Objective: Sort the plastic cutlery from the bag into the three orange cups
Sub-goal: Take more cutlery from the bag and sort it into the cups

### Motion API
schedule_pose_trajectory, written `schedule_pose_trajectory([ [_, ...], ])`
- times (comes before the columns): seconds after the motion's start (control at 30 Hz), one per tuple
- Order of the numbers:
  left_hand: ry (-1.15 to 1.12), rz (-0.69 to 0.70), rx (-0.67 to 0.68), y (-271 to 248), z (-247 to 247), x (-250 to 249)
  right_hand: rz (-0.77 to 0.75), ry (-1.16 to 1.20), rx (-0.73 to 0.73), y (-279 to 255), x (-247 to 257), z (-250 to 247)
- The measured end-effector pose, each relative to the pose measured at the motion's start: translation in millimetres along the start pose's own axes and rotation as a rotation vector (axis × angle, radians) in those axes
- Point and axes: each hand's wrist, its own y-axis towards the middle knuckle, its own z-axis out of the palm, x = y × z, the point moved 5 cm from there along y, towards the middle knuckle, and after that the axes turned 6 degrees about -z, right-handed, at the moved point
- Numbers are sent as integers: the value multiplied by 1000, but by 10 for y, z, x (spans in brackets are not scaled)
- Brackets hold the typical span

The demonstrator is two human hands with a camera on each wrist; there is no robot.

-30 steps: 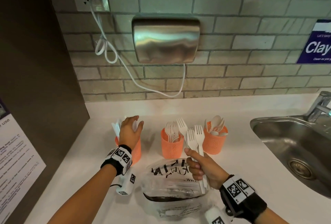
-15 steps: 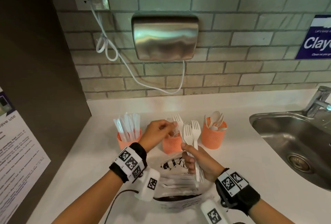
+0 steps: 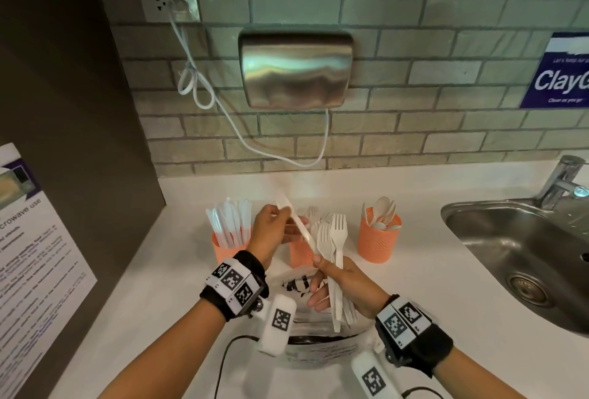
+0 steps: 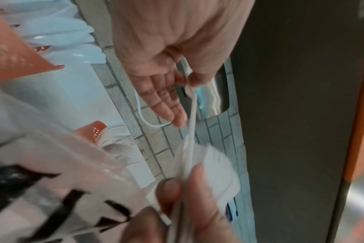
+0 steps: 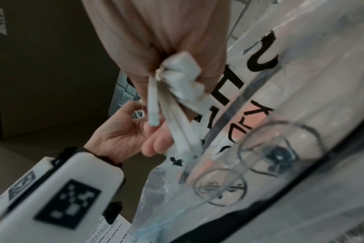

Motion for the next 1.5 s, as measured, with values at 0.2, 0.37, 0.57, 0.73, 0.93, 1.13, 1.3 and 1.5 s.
schedule_pose_trajectory([
  [0.2, -273, 35, -172, -7, -224, -84, -17, -29, -69, -1, -48, -61],
  [0.37, 120, 33, -89, -131, -98, 105, -82, -88, -152, 21, -8, -68],
  [0.57, 269, 116, 61, -382, 172, 306, -98, -39, -175, 31, -20, -28],
  [0.73, 253, 110, 41, -376, 182, 377, -104, -37, -167, 42, -46, -7],
  [0.93, 329, 117, 11, -306, 181, 455, -124, -86, -164, 36, -32, 15],
  [1.13, 170, 90, -118, -147, 76, 460, -137, -97, -84, 44, -9, 120],
  [1.3, -3, 42, -302, -88, -113, 289, -120, -157, -100, 52, -61, 97],
  [1.5, 0, 88, -175, -160, -100, 322, -173, -344, -261, 94, -99, -41],
])
